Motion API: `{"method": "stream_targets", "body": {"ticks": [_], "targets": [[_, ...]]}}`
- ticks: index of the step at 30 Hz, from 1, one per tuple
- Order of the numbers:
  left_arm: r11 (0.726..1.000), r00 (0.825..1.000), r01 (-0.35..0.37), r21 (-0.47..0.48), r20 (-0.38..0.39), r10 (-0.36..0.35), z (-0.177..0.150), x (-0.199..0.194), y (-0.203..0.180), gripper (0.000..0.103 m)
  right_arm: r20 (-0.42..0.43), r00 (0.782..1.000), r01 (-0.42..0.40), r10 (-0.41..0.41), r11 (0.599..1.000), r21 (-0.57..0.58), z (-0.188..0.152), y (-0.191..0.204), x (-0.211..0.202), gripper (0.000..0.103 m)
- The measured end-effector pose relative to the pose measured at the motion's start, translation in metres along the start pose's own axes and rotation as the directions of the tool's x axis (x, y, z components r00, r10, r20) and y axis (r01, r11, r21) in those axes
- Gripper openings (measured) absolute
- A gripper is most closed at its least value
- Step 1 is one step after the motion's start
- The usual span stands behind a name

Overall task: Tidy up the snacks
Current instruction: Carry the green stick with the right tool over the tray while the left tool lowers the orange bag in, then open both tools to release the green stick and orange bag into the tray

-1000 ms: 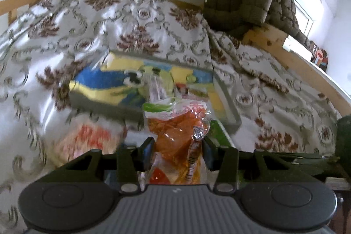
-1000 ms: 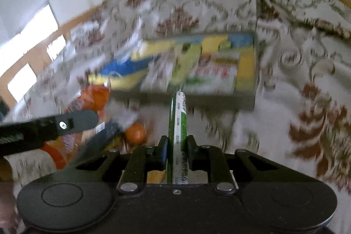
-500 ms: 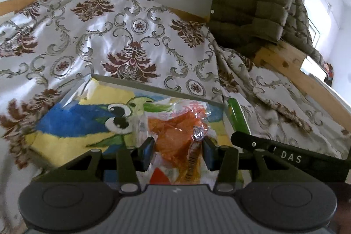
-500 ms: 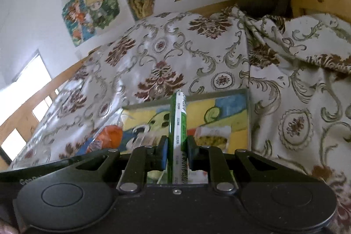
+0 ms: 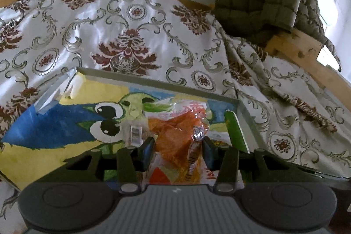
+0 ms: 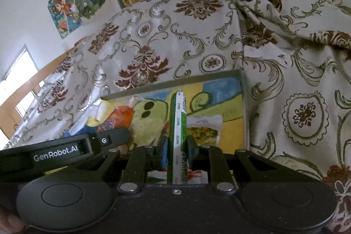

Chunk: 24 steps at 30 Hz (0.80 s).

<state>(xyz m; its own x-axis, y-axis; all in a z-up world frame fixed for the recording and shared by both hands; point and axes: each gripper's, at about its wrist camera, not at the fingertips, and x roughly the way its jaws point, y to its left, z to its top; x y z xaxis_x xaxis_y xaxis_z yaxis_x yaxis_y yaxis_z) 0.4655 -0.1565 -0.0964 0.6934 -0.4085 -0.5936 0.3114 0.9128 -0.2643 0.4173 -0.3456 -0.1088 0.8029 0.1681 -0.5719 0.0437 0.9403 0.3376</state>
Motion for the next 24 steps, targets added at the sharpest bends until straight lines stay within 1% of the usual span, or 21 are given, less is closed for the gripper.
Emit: {"method": "stream_targets", "body": {"ticks": [5,9,13,14,16,17,18,21,24], "targets": [[1.0,1.0,-0.013,-0.002,-0.012,0.013,-0.005,0.005,0.001,0.051,-0.01,1.0,0.014,-0.014,1.0,-0.019,-0.005,0.001,0.004,0.019],[0.999,1.0,-0.023,0.024,-0.019,0.023,-0.005,0.006,-0.004,0.052,-0.022,0.999,0.023,-0.024,0.999,-0.036,-0.01,0.004,0.007,0.019],[1.0,0.999,-0.02,-0.002,-0.027,0.019,-0.003,0.005,-0.002,0.055,-0.027,0.999,0.033,-0.034,0.998,-0.047,-0.011,0.006,0.007,0.019],[1.0,0.999,-0.016,-0.015,-0.028,0.016,-0.003,0.004,-0.002,0.056,-0.023,0.999,0.034,-0.035,0.999,-0.04,-0.011,0.006,0.005,0.021],[1.0,0.999,-0.01,-0.026,-0.036,0.009,-0.003,0.002,0.0,0.057,-0.02,0.999,0.037,-0.037,0.999,-0.029,-0.01,0.006,0.0,0.03],[1.0,0.999,-0.008,-0.03,-0.036,0.007,-0.004,0.0,0.0,0.061,-0.02,0.999,0.039,-0.04,0.999,-0.027,-0.008,0.006,-0.002,0.034],[0.999,1.0,-0.003,-0.033,-0.031,0.002,-0.003,-0.002,0.0,0.066,-0.018,0.999,0.045,-0.045,0.999,-0.029,-0.008,0.007,-0.005,0.035],[0.999,1.0,0.0,-0.04,-0.006,-0.001,-0.001,-0.013,0.0,0.076,-0.003,0.998,0.062,-0.062,0.998,-0.029,-0.005,0.007,-0.016,0.039],[0.998,1.0,-0.001,-0.059,0.026,0.002,0.003,-0.03,0.0,0.08,0.017,0.997,0.073,-0.072,0.997,-0.022,-0.001,0.005,-0.031,0.041]]}}
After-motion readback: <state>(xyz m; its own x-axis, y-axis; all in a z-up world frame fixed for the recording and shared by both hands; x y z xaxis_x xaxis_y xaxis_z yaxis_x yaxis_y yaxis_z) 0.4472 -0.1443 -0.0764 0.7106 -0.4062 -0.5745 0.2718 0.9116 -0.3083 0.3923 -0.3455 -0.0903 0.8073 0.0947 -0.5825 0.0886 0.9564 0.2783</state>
